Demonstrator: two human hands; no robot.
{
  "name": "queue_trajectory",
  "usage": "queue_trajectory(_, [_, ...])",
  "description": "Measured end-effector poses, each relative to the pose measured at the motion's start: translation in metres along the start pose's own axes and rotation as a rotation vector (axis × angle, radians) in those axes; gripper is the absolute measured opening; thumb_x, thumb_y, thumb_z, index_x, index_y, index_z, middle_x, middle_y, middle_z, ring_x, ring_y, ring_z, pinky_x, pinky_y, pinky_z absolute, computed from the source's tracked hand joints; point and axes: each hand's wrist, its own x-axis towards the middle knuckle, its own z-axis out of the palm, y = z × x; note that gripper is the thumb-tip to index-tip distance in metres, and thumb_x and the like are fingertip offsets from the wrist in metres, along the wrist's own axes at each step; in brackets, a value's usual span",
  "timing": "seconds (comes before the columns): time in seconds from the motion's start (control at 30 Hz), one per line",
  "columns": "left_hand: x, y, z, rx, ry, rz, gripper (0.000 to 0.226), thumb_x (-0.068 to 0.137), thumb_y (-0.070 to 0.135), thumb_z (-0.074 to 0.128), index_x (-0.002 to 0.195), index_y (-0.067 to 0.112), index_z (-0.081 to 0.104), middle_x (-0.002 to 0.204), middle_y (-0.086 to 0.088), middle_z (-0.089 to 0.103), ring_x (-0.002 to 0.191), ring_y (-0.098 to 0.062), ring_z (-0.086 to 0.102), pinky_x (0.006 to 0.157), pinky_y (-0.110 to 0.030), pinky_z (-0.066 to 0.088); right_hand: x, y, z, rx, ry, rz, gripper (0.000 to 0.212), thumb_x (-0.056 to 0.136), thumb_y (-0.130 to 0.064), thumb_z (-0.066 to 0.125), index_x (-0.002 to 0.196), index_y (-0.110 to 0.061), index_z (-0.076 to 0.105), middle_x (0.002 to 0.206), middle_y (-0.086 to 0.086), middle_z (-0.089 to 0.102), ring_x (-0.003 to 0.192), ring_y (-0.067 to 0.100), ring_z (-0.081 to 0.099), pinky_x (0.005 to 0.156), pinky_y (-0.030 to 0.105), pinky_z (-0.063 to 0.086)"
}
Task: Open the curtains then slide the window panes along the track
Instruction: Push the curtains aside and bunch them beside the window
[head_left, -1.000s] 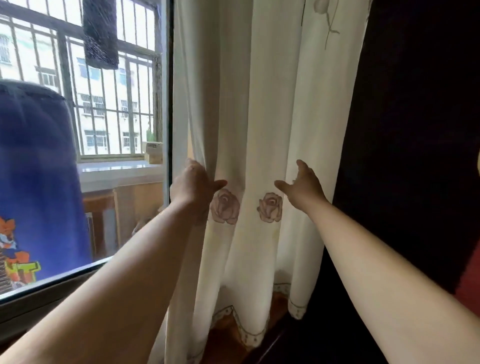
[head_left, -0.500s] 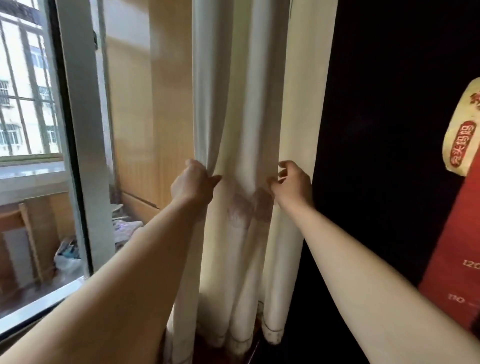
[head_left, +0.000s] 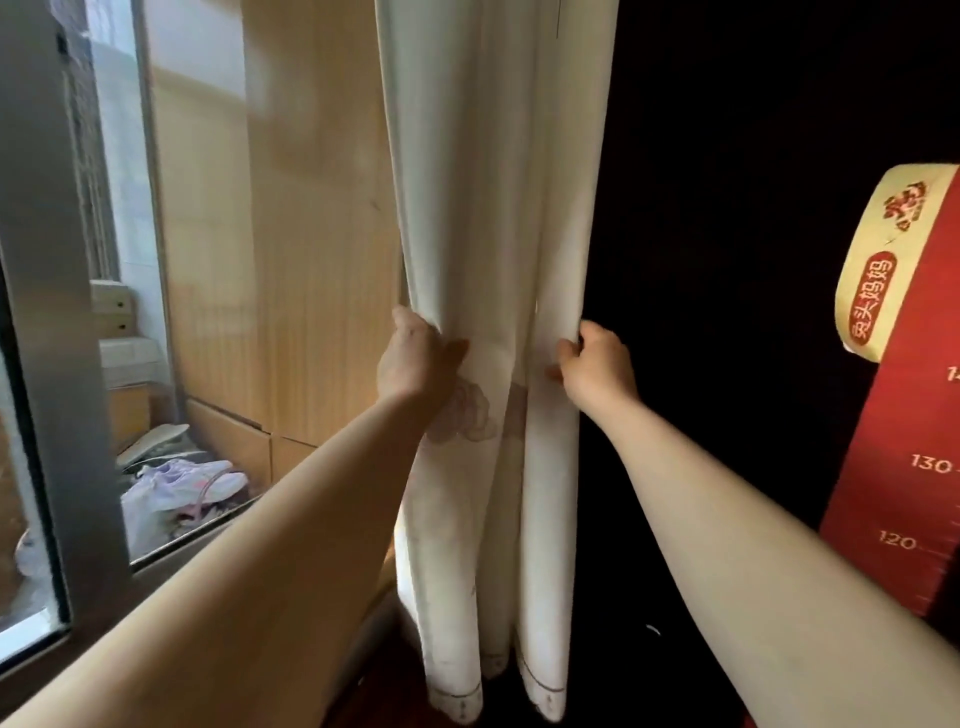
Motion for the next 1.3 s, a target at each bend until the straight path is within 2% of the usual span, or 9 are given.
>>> queue_trajectory(0.07, [0.009,-0.003,0.006,0.104,0.032,0.076,0.035,0.092,0.034,0.055,0.108,0.004,0.044,0.107,-0.019,0.066,0.096,-0.038,0.062,0.068,-0.036,0.039,0.009,0.002,0.004,-0.084,-0.033,-0.068,0.026,0.098,-0.022,0.042,0.098,-0.009,0.064,0.098,0.011,0.070,0.086,0.028,0.067,0.076,0.038,0.056])
queue_trajectory(0.27, [0.057,-0.017,0.025,0.339,0.101,0.168,0.033,0.096,0.035,0.045,0.105,0.004,0.047,0.099,-0.018,0.067,0.091,-0.038,0.063,0.066,-0.036,0.038,0.053,0.005,0.038,-0.222,-0.183,-0.211,0.041,0.098,-0.014,0.041,0.058,-0.009,0.037,0.061,0.006,0.044,0.068,0.027,0.048,0.059,0.028,0.030])
queue_trajectory(0.4, [0.090,-0.034,0.041,0.355,0.123,0.127,0.032,0.096,0.036,0.044,0.103,0.005,0.046,0.099,-0.019,0.067,0.090,-0.039,0.063,0.067,-0.037,0.040,0.086,0.003,0.072,-0.226,-0.280,-0.192,0.041,0.097,-0.013,0.039,0.056,-0.017,0.037,0.082,0.014,0.054,0.075,0.029,0.051,0.064,0.029,0.034])
queue_trajectory(0.57, [0.142,-0.047,0.076,0.311,0.107,0.060,0.026,0.097,0.033,0.042,0.097,0.008,0.044,0.097,-0.018,0.066,0.088,-0.038,0.064,0.075,-0.043,0.051,0.136,0.013,0.120,-0.190,-0.339,-0.084,0.025,0.092,-0.007,0.037,0.094,-0.011,0.062,0.114,0.017,0.063,0.103,0.038,0.062,0.083,0.035,0.047])
queue_trajectory(0.7, [0.156,-0.042,0.088,0.293,0.113,0.067,0.024,0.098,0.032,0.040,0.098,0.008,0.045,0.096,-0.017,0.068,0.086,-0.037,0.066,0.079,-0.046,0.054,0.147,0.018,0.128,-0.123,-0.276,-0.005,0.026,0.094,-0.004,0.035,0.085,-0.010,0.058,0.118,0.016,0.063,0.109,0.035,0.060,0.086,0.031,0.044])
queue_trajectory(0.93, [0.196,-0.039,0.144,0.277,0.024,0.019,0.015,0.096,0.021,0.038,0.101,0.007,0.044,0.108,-0.021,0.067,0.098,-0.041,0.064,0.069,-0.036,0.042,0.194,0.027,0.149,-0.260,-0.271,0.142,0.034,0.097,-0.006,0.041,0.127,0.003,0.054,0.134,0.021,0.056,0.123,0.035,0.054,0.096,0.036,0.046])
queue_trajectory(1.07, [0.215,-0.035,0.177,0.079,-0.087,-0.108,0.036,0.098,0.029,0.038,0.122,0.005,0.049,0.124,-0.021,0.059,0.111,-0.038,0.057,0.037,-0.008,0.037,0.215,0.037,0.158,-0.176,-0.325,0.157,0.043,0.101,-0.016,0.029,0.134,0.007,0.045,0.142,0.026,0.044,0.132,0.039,0.042,0.108,0.043,0.036])
queue_trajectory(1.17, [0.221,-0.032,0.188,0.103,-0.083,-0.062,0.014,0.094,0.023,0.040,0.096,0.009,0.042,0.106,-0.020,0.066,0.086,-0.038,0.059,0.064,-0.032,0.046,0.218,0.041,0.166,0.031,-0.157,0.308,0.064,0.100,-0.038,0.036,0.150,-0.001,0.020,0.156,0.021,0.024,0.143,0.036,0.027,0.115,0.040,0.023])
queue_trajectory(1.3, [0.213,-0.034,0.192,0.139,-0.136,0.069,0.019,0.094,0.024,0.037,0.092,0.006,0.038,0.101,-0.021,0.064,0.093,-0.041,0.062,0.079,-0.045,0.049,0.221,0.044,0.167,0.057,-0.095,0.258,0.093,0.090,-0.048,0.047,0.153,-0.005,-0.006,0.156,0.019,0.029,0.140,0.037,0.034,0.111,0.041,0.030])
